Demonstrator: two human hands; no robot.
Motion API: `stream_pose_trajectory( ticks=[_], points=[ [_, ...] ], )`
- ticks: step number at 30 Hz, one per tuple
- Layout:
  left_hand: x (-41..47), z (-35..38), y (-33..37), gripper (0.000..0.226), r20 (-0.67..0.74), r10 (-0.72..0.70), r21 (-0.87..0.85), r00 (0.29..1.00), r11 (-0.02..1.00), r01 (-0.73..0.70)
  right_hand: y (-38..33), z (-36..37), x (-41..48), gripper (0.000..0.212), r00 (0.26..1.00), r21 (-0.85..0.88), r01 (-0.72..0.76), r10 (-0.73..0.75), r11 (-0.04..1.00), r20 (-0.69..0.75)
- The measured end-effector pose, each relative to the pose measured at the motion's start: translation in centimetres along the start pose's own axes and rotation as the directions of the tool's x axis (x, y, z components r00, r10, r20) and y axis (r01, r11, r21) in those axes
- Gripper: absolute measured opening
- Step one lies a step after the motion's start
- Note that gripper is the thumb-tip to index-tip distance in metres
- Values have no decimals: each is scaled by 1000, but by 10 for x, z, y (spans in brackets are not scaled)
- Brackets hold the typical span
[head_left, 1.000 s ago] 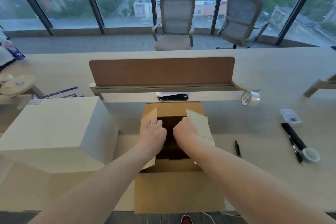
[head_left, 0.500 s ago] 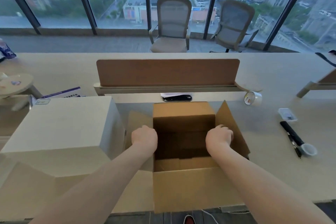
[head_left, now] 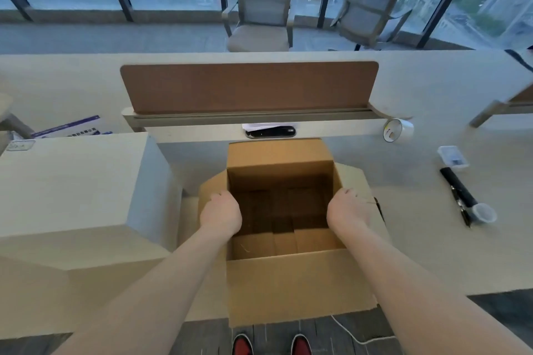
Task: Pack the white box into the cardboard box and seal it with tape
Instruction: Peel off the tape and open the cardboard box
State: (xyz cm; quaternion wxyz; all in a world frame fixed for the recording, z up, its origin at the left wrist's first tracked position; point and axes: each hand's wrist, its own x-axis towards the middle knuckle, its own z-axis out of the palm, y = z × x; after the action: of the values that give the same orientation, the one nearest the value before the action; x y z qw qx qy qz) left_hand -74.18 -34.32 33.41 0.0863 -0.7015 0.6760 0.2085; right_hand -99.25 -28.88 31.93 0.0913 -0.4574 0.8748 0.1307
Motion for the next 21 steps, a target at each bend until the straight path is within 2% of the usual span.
stream_pose_trajectory(
  ticks=[4,7,13,18,21],
  points=[
    [7,9,2,35,-87,-33,-26,996,999,30,4,9,16,41,1000,38,17,-16,999,-20],
    [12,18,2,35,-134,-58,-88,989,995,46,10,18,23,32,999,146,-13,19,989,-44],
    [16,30,1,41,-181,-100,-162,978,984,71,16,24,33,29,998,182,33,-22,983,-61],
    [5,27,2,29,-149,-182,-246,972,959,142,25,17,29,32,997,150,74,-70,986,-27],
    [-7,15,1,32,-95,-199,-312,975,936,161,37,7,19,31,996,180,90,-85,980,-35]
  ],
)
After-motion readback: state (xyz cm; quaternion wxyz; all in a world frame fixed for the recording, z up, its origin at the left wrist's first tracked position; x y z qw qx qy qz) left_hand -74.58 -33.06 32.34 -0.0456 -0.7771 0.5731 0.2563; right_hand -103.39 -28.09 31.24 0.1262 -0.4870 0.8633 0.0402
